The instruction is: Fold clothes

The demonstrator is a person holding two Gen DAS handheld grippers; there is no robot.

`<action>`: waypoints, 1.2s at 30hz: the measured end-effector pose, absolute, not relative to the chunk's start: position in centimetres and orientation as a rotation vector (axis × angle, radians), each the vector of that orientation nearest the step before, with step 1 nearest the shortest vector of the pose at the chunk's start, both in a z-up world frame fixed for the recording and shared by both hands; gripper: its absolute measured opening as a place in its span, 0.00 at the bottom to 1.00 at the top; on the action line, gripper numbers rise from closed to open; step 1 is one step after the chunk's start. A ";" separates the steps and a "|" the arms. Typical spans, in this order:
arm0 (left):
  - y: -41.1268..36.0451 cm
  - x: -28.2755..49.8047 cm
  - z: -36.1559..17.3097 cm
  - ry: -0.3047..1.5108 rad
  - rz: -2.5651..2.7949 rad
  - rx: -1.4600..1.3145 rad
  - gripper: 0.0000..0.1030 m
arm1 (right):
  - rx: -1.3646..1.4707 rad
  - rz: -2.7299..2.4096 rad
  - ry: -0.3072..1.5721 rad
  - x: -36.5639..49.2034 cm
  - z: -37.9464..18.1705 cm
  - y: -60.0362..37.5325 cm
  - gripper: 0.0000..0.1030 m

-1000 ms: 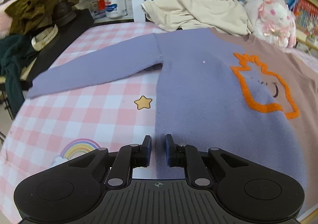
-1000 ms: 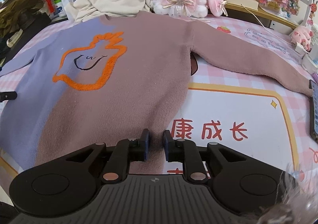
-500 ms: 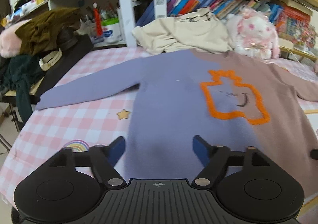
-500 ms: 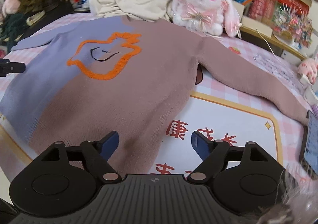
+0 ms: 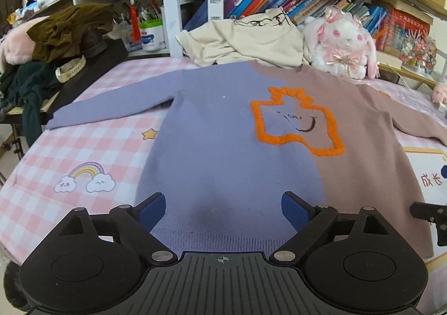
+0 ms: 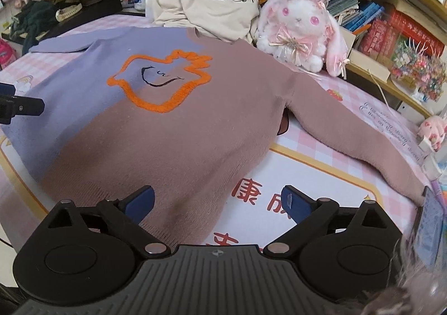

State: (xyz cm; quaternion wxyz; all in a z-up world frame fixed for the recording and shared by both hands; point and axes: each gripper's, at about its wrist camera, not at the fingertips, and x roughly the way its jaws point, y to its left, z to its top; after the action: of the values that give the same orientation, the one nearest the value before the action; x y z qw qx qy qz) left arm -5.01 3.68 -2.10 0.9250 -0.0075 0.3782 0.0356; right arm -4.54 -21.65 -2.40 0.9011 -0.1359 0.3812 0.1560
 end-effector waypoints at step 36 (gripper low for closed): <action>24.1 0.3 -2.6 0.754 0.043 0.020 0.90 | -0.151 0.132 0.754 -3.3 -2.2 -1.6 0.98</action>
State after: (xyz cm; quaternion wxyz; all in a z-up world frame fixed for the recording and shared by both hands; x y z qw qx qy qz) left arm 0.34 24.07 -2.58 0.9295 0.0100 0.3681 0.0211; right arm -3.27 -1.62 -2.24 0.9248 -0.0735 0.3676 0.0643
